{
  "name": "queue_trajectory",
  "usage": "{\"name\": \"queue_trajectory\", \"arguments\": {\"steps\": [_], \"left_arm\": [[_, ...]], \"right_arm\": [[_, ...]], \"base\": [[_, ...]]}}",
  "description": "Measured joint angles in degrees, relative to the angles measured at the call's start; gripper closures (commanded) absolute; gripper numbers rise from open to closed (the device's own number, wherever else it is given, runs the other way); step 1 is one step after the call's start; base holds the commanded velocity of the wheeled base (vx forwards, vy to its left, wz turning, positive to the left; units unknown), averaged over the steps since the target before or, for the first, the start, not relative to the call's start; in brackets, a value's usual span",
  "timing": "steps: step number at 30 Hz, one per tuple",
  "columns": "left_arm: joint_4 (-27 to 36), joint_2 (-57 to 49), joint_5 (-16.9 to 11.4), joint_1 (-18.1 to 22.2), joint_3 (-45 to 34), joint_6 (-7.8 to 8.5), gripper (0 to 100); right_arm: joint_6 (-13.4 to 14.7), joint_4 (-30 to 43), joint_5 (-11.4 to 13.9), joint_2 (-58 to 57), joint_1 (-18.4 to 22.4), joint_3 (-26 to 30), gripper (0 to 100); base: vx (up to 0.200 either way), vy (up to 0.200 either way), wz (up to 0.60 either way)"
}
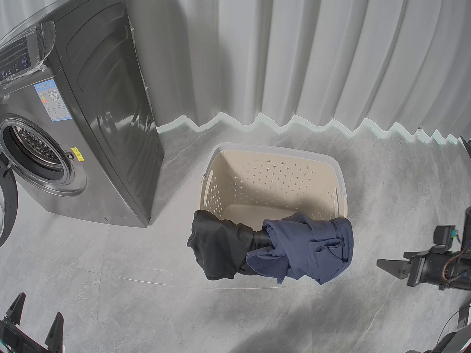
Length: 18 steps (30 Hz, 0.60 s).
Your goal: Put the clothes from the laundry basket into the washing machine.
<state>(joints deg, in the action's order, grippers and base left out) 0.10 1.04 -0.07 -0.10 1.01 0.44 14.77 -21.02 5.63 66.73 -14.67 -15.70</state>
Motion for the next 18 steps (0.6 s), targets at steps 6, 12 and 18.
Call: {"name": "queue_trajectory", "arguments": {"steps": [6, 12, 18], "left_arm": [[0.0, 0.0, 0.0, 0.0, 0.0, 0.00, 0], [0.0, 0.0, 0.0, 0.0, 0.0, 0.00, 0], [0.0, 0.0, 0.0, 0.0, 0.0, 0.02, 0]], "right_arm": [[2.8, -2.0, -3.0, 11.3, -4.2, -3.5, 0], [3.5, -4.2, -5.8, 21.4, -5.2, -7.7, 0], [3.7, -9.7, -7.1, 29.5, -5.5, -10.5, 0]], "base": [[0.000, 0.000, 0.00], [0.000, 0.000, 0.00], [0.000, 0.000, 0.00]]}}
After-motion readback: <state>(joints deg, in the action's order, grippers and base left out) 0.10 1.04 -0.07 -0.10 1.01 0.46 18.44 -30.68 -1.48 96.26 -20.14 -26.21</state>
